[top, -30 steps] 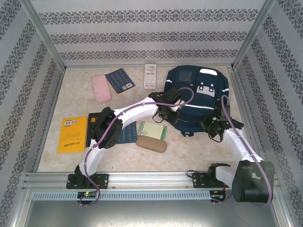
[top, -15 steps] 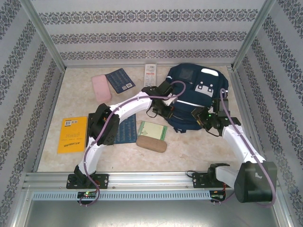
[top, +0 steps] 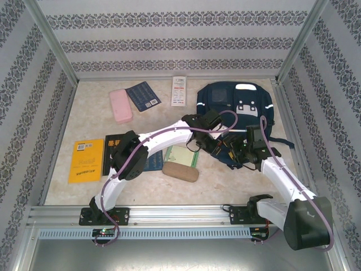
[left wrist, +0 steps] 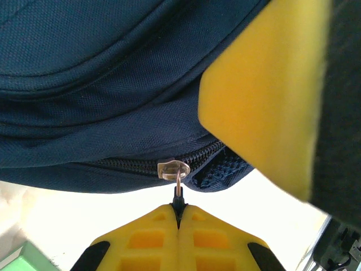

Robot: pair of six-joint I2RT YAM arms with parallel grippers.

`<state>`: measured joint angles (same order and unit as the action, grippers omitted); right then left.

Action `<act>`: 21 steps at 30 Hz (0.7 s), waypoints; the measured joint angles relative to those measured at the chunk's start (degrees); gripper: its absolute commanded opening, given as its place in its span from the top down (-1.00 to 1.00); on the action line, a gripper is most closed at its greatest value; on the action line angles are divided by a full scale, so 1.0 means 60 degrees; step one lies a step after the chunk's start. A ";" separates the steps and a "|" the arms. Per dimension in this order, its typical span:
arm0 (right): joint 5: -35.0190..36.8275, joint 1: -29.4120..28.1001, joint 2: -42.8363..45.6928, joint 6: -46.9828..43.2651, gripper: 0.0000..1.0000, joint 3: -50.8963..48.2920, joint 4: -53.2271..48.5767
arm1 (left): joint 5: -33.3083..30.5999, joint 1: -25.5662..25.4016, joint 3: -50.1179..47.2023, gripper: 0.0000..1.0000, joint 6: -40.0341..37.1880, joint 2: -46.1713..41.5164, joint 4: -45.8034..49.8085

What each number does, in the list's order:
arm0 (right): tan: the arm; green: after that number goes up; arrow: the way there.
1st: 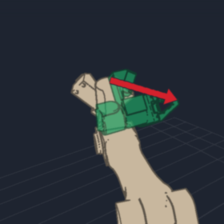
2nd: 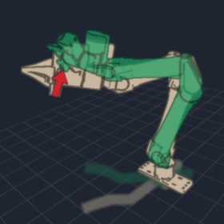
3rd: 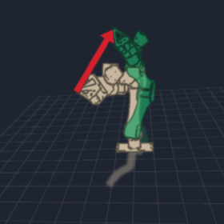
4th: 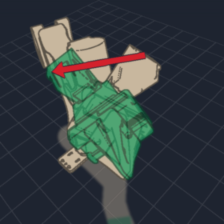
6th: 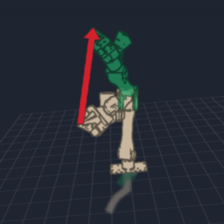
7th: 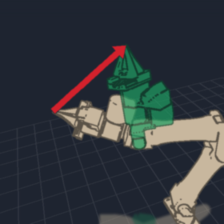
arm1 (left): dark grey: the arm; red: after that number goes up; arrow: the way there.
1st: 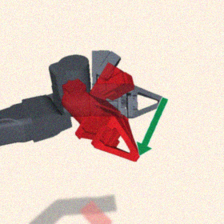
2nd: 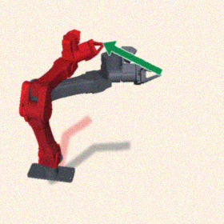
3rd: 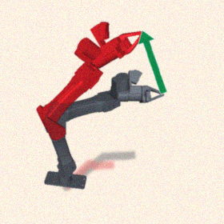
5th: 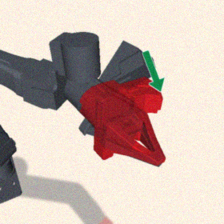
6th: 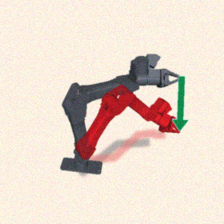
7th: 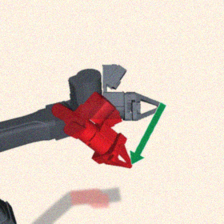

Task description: Pack books, pencil case, and school supplies into a backpack

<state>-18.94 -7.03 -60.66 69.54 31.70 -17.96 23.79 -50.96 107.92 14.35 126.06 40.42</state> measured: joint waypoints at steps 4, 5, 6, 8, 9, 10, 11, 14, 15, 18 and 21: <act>0.0233 0.0000 -0.0106 0.0397 -0.05 -0.0084 0.0153 | 0.0004 0.0000 -0.0004 1.00 0.0044 0.0000 -0.0033; 0.0262 0.0000 -0.0168 0.0466 -0.05 -0.0084 0.0182 | 0.0000 0.0000 -0.0007 1.00 0.0044 0.0000 -0.0036; 0.0266 0.0004 -0.0255 0.0546 -0.08 -0.0084 0.0200 | 0.0000 0.0000 -0.0018 1.00 0.0047 0.0000 -0.0047; 0.0277 0.0000 -0.0353 0.0612 -0.11 -0.0080 0.0186 | 0.0000 0.0000 -0.0047 1.00 0.0055 0.0000 -0.0073; 0.0310 0.0000 -0.0357 0.0601 -0.11 -0.0058 0.0124 | -0.0004 0.0000 -0.0073 1.00 0.0069 0.0000 -0.0102; 0.0368 0.0004 -0.0346 0.0594 -0.11 0.0000 -0.0004 | -0.0004 0.0000 -0.0080 1.00 0.0084 0.0000 -0.0109; 0.0433 0.0004 -0.0324 0.0568 -0.11 0.0062 -0.0113 | -0.0007 0.0000 -0.0091 1.00 0.0106 0.0000 -0.0124; 0.0539 0.0004 -0.0098 0.0576 -0.11 0.0131 -0.0372 | -0.0007 0.0000 -0.0091 1.00 0.0138 0.0000 -0.0168; 0.0546 0.0004 0.0007 0.0608 -0.11 0.0131 -0.0477 | -0.0007 0.0000 -0.0091 1.00 0.0153 0.0000 -0.0171; 0.0550 0.0004 0.0262 0.0696 -0.13 0.0124 -0.0732 | -0.0007 0.0000 -0.0091 1.00 0.0182 0.0000 -0.0186; 0.0546 0.0011 0.0244 0.0841 -0.23 0.0084 -0.0820 | -0.0007 0.0000 -0.0091 1.00 0.0186 0.0000 -0.0215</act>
<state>-15.66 -6.96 -59.20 74.59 32.21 -22.87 23.75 -50.96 107.37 15.46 126.06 39.13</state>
